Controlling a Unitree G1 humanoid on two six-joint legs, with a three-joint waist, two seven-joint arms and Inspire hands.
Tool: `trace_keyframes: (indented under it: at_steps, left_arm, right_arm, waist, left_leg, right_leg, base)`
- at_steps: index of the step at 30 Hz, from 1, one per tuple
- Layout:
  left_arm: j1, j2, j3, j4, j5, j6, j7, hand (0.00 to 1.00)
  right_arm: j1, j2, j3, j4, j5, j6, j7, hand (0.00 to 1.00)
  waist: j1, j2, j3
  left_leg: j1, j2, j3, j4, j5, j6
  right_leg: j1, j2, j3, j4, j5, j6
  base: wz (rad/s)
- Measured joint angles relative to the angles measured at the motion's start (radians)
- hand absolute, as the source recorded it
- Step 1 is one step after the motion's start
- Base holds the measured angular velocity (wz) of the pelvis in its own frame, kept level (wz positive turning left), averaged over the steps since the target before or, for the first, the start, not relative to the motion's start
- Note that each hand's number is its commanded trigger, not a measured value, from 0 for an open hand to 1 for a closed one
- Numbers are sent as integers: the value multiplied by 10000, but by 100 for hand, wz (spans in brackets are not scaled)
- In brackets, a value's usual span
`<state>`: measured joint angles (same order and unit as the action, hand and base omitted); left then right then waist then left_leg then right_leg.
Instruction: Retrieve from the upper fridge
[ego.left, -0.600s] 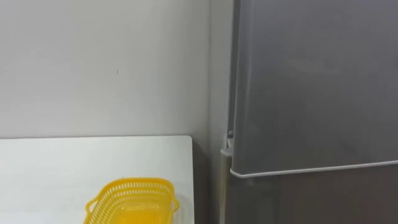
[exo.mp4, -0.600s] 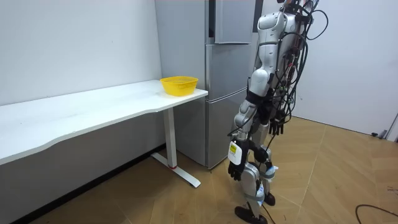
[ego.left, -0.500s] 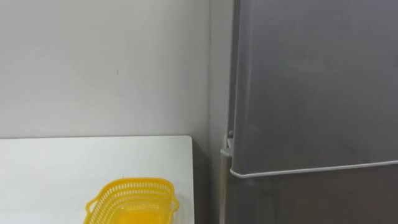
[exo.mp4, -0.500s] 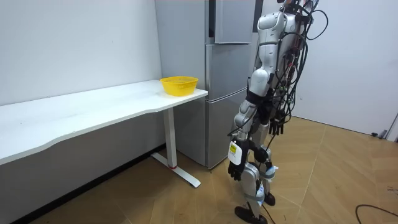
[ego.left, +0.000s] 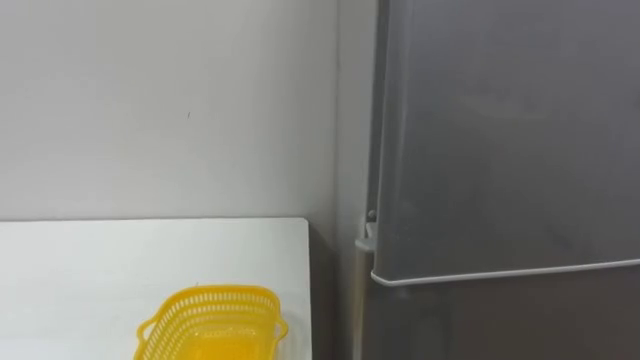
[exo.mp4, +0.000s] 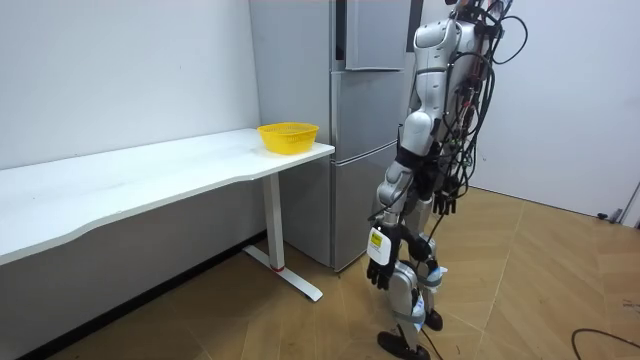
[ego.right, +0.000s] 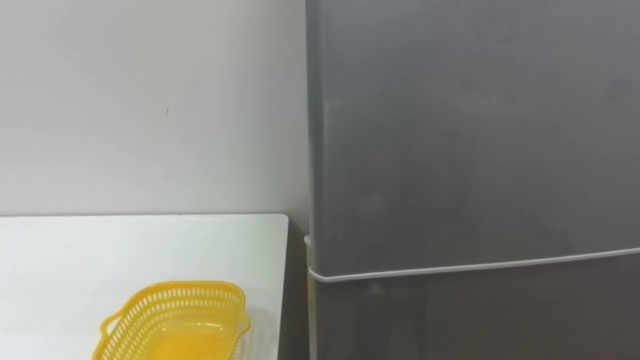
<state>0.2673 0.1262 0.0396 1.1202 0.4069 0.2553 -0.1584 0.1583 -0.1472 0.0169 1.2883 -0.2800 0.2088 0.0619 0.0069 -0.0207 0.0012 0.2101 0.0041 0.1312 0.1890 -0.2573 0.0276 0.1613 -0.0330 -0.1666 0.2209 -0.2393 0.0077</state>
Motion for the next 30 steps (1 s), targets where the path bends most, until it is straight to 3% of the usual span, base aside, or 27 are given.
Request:
trace_keyframes:
  at_steps: [6,13,22,25,27,30]
  left_arm:
    - [91,-10,406,-1,-1409,-47,288,0]
    - [322,-49,1287,-257,-2096,-242,1272,0]
    - [267,-66,2644,-613,-4669,-621,3667,0]
    - [332,-87,3136,-1237,-5890,-854,4657,0]
    - [313,-95,3285,-1737,-6999,-1193,5352,0]
    - [318,-114,3326,-2102,-7736,-1476,5913,0]
  right_arm:
    - [-13,16,-20,74,121,-20,-94,0]
    - [51,6,-343,12,401,-28,-259,0]
    - [-15,-13,-556,198,787,-211,-659,0]
    - [-4,-44,-807,189,793,-235,-822,0]
    - [-9,-67,-817,189,791,-265,-950,0]
    - [6,-71,-880,174,789,-368,-1065,0]
  waist:
    - [2,-10,4]
    - [17,67,2]
    - [14,137,13]
    - [59,166,4]
    - [192,206,-6]
    - [255,290,-55]
  left_leg:
    - [-3,13,-12,-2,-2,-1]
    - [-31,45,-80,-39,-34,-46]
    - [13,-13,-378,-64,-34,-46]
    - [-41,2,-441,-69,-34,-47]
    - [-76,2,-445,-81,-34,-47]
    - [-80,-1,-443,-92,-33,-47]
  right_leg:
    - [-11,8,13,-22,0,0]
    - [-37,27,-33,-13,0,-1]
    - [140,-7,-302,-18,0,-1]
    - [94,-15,-346,-20,0,-1]
    - [24,-18,-328,-6,0,-1]
    - [2,-15,-324,15,2,-4]
  base:
    - [0]
    - [1]
    - [9]
    - [4]
    - [-2]
    - [-4]
